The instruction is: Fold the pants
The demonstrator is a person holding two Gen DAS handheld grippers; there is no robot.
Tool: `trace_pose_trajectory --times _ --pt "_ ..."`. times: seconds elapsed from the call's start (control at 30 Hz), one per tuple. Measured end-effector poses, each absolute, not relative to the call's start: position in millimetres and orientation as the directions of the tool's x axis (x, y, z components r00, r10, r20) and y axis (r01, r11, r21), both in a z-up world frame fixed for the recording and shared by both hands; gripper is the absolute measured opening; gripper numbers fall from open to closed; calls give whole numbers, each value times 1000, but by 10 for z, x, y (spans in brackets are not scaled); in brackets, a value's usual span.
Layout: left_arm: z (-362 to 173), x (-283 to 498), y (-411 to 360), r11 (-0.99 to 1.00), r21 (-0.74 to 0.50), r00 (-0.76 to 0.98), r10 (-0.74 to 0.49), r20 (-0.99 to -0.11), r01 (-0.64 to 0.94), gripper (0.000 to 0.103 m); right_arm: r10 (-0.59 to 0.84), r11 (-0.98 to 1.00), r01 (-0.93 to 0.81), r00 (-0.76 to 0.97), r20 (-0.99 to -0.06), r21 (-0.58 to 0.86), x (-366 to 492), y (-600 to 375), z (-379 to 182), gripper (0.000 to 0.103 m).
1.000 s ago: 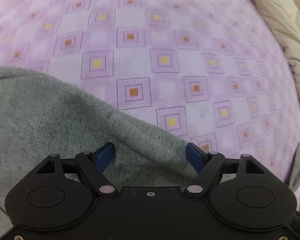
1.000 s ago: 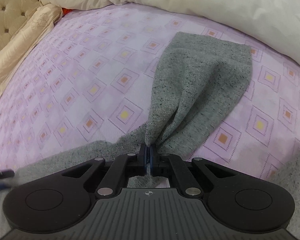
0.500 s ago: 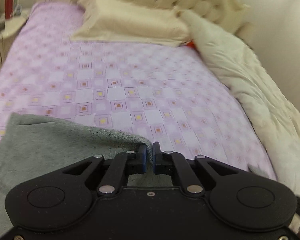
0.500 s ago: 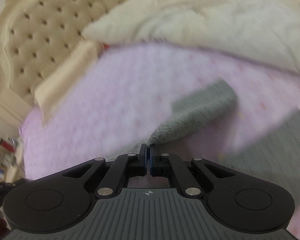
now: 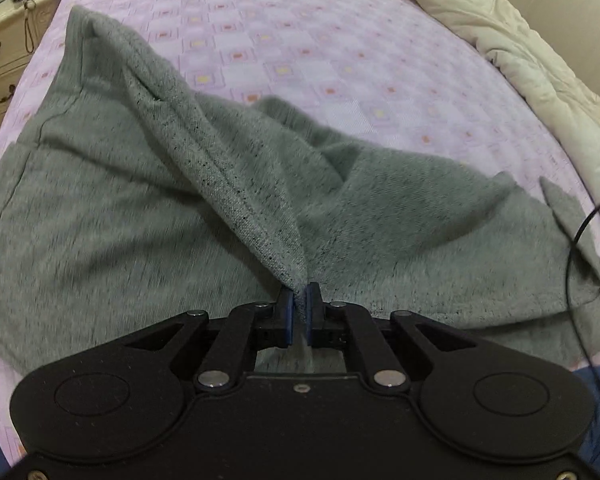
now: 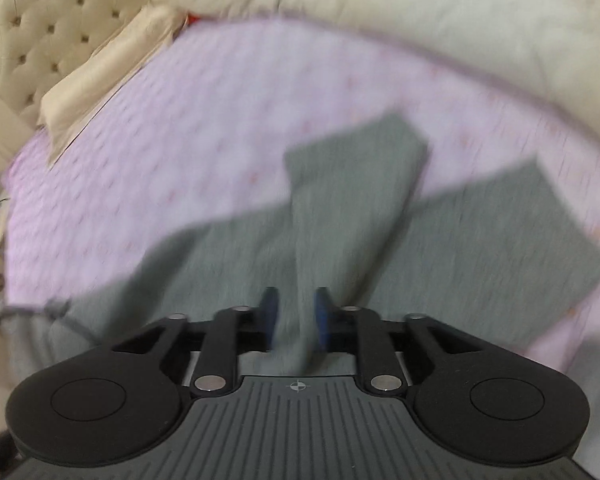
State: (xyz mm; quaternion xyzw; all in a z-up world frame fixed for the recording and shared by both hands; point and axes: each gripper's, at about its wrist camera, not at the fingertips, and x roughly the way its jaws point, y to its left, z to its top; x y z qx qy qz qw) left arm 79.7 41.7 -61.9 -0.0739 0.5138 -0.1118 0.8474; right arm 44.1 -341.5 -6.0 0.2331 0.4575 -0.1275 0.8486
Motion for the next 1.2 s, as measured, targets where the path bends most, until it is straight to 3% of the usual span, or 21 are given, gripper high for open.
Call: trace_pose_trajectory --times 0.17,0.5,0.53,0.57,0.67,0.77,0.83,0.93,1.03,1.2 --pt "-618 837 292 970 -189 453 -239 -859 154 8 -128 907 401 553 -824 128 991 -3262 -165 30" --pt "-734 1016 353 966 -243 411 -256 -875 84 8 -336 913 369 443 -831 -173 1749 -3062 -855 30" --pt "-736 1034 355 966 -246 408 -257 -876 80 8 -355 911 362 437 -827 -200 1757 -3052 -833 10" --pt "-740 1023 365 965 -250 407 -259 -876 76 8 -365 906 368 424 -829 -210 1755 -3095 -782 3" --pt "-685 1065 377 959 -273 435 -276 -857 70 5 -321 897 436 537 -780 -69 1488 -3343 -351 3" --pt "-360 1026 366 954 -280 515 -293 -806 104 5 -344 869 494 660 -668 41 856 -3619 193 3" --pt "-137 871 378 950 -280 573 -308 -760 141 5 -374 826 555 667 -644 94 410 -3827 300 3" --pt "24 749 393 947 -270 602 -321 -731 176 5 -383 756 641 599 -704 133 -166 -4178 2 3" --pt "-195 719 357 955 -228 550 -295 -781 187 5 -328 681 713 502 -800 169 -486 -4450 -537 0" --pt "-595 712 289 968 -180 460 -241 -855 173 6 -315 657 725 513 -799 206 -684 -4501 -725 0"
